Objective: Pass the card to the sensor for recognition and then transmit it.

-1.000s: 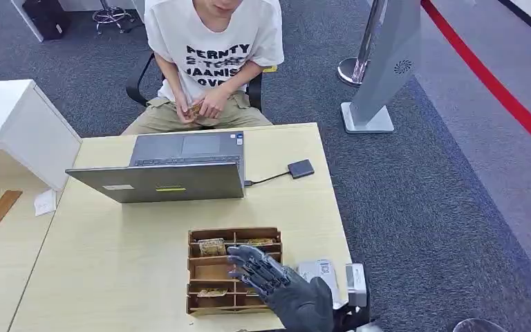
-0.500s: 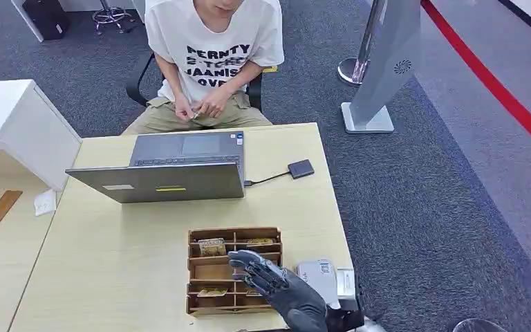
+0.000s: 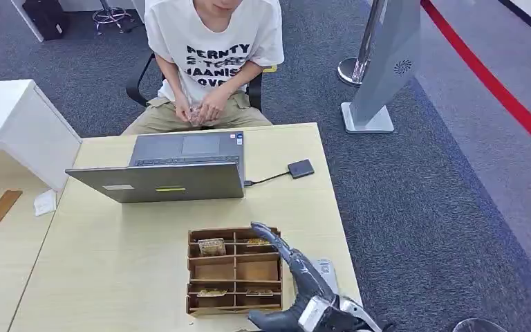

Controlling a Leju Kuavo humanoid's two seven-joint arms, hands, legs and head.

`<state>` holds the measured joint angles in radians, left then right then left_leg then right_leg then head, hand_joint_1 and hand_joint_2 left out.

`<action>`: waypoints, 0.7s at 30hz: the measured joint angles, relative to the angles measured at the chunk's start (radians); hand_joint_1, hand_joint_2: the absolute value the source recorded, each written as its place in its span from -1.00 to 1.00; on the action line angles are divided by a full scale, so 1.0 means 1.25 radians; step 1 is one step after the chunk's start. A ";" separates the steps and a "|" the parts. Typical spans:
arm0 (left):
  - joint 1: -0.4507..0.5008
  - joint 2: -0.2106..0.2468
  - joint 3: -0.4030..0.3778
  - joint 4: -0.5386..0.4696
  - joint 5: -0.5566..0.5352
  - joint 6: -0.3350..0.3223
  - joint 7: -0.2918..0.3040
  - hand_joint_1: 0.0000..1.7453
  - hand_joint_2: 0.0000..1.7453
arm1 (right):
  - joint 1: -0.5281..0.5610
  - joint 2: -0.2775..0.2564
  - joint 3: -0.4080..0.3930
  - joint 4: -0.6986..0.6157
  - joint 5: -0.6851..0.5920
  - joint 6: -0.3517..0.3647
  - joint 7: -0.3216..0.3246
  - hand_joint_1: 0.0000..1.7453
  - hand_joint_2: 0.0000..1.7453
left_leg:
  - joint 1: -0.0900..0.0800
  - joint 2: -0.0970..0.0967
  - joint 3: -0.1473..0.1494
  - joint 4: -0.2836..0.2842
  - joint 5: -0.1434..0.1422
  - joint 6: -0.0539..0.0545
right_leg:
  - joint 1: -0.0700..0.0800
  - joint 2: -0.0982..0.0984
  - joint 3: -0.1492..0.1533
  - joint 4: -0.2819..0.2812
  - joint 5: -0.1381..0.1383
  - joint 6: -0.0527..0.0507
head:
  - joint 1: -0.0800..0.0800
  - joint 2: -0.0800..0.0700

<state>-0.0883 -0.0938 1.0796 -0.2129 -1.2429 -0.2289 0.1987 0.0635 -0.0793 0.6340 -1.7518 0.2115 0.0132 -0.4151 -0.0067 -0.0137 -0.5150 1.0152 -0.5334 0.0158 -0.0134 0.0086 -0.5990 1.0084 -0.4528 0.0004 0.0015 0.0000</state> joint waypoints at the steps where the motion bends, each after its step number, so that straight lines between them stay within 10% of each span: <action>1: 0.000 0.000 0.000 0.000 -0.002 0.001 0.000 -1.00 -1.00 | 0.000 0.000 0.007 -0.007 0.030 -0.034 -0.005 -1.00 1.00 | 0.000 0.000 0.000 0.000 0.000 0.000 | 0.000 0.000 0.000 0.000 0.000 0.000 | 0.000 0.000; 5: 0.000 -0.001 0.001 0.000 -0.004 0.001 -0.001 -1.00 -1.00 | -0.002 0.000 0.028 -0.025 0.091 -0.110 -0.013 -0.94 1.00 | 0.000 0.000 0.000 0.000 0.000 0.000 | 0.000 0.000 0.000 0.000 0.000 0.000 | 0.000 0.000; 6: 0.000 -0.001 0.001 0.000 -0.005 0.001 -0.001 -1.00 -1.00 | -0.003 0.000 0.033 -0.029 0.104 -0.127 -0.014 -0.36 1.00 | 0.000 0.000 0.000 0.000 0.000 0.000 | 0.000 0.000 0.000 0.000 0.000 0.000 | 0.000 0.000; 7: 0.000 -0.001 0.001 0.000 -0.006 0.001 -0.001 -1.00 -1.00 | -0.003 -0.001 0.039 -0.033 0.117 -0.143 -0.014 -0.36 1.00 | 0.000 0.000 0.000 0.000 0.000 0.000 | 0.000 0.000 0.000 0.000 0.000 0.000 | 0.000 0.000; 8: 0.000 -0.001 0.001 0.000 -0.006 0.001 -0.002 -1.00 -1.00 | -0.003 -0.002 0.045 -0.036 0.134 -0.165 -0.014 0.40 1.00 | 0.000 0.000 0.000 0.000 0.000 0.000 | 0.000 0.000 0.000 0.000 0.000 0.000 | 0.000 0.000; 9: 0.000 -0.001 0.001 0.000 -0.006 0.001 -0.002 -1.00 -1.00 | -0.004 -0.002 0.049 -0.038 0.149 -0.180 -0.013 0.68 1.00 | 0.000 0.000 0.000 0.000 0.000 0.000 | 0.000 0.000 0.000 0.000 0.000 0.000 | 0.000 0.000; 12: 0.000 -0.001 0.001 0.000 -0.009 0.001 -0.002 -1.00 -1.00 | -0.008 -0.005 0.069 -0.041 0.188 -0.209 -0.008 1.00 1.00 | 0.000 0.000 0.000 0.000 0.000 0.000 | 0.000 0.000 0.000 0.000 0.000 0.000 | 0.000 0.000; 21: 0.000 -0.005 0.001 0.000 -0.017 0.001 -0.007 -1.00 -1.00 | -0.037 -0.014 0.122 -0.028 0.307 -0.282 0.020 1.00 1.00 | 0.000 0.000 0.000 0.000 0.000 0.000 | 0.000 0.000 0.000 0.000 0.000 0.000 | 0.000 0.000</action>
<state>-0.0887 -0.0999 1.0803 -0.2129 -1.2646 -0.2274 0.1896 0.0168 -0.0965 0.7862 -1.7872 0.5952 -0.3392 -0.3895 -0.0066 -0.0135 -0.5150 1.0152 -0.5334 0.0158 -0.0133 0.0087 -0.5990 1.0085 -0.4528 0.0004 0.0015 0.0000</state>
